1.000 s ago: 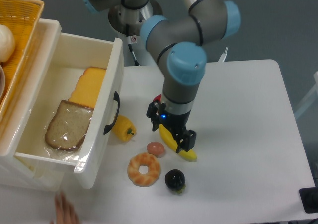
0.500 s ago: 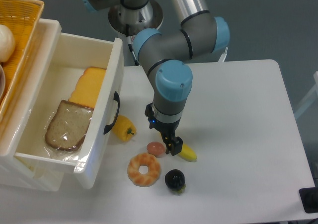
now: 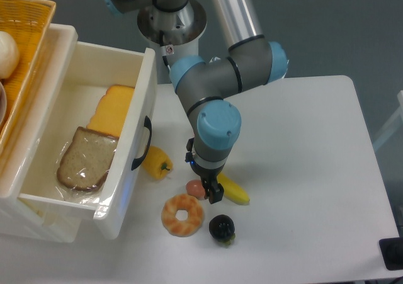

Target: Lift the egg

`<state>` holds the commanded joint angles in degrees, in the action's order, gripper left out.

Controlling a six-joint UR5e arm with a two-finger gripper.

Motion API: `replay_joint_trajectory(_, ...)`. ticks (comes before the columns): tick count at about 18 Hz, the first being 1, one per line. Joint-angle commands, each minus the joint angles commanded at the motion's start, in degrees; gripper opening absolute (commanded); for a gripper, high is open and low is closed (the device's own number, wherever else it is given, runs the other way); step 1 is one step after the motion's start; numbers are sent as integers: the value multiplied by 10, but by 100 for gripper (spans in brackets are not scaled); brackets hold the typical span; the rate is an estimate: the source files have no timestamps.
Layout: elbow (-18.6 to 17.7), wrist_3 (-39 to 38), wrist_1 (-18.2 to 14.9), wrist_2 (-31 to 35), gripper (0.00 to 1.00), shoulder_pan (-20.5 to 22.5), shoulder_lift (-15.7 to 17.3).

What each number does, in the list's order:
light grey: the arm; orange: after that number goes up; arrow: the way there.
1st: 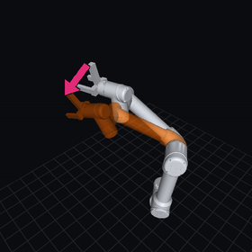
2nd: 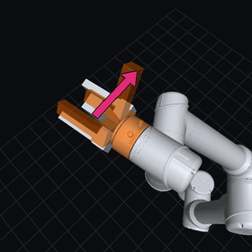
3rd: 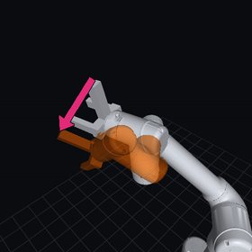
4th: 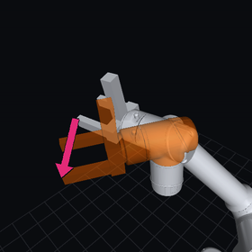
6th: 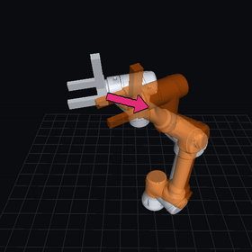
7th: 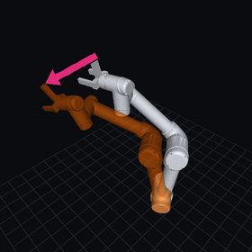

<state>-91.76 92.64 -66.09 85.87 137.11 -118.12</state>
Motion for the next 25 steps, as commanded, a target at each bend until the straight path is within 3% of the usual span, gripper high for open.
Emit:
replay_joint_trajectory(8, 4, 4, 16, 9, 100, -6, -27)
replay_joint_trajectory(23, -11, 26, 17, 9, 97, -6, -32)
replay_joint_trajectory(25, -11, 26, 17, 9, 92, -6, -33)
